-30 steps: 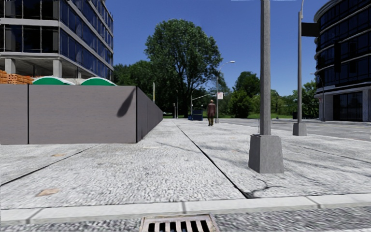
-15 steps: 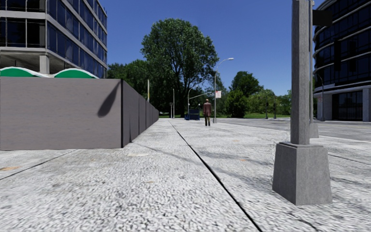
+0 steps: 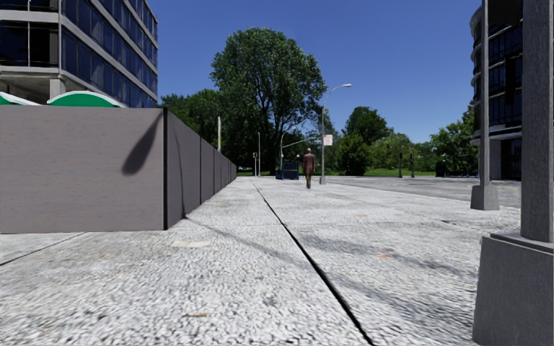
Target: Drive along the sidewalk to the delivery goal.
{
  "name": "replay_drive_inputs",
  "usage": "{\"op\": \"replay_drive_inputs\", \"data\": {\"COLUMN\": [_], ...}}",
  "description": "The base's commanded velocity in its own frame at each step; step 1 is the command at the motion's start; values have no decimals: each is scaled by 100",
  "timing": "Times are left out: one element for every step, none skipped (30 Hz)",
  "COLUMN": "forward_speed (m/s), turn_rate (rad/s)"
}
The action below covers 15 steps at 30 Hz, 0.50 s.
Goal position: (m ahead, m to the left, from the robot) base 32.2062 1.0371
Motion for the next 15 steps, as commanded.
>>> {"op": "replay_drive_inputs", "data": {"forward_speed": [131,131,131,131,131,131,131,131,131,131,131,131,131,133,146], "turn_rate": [0,0,0,0,0,0,0,0,0,0,0,0,0,0,0]}}
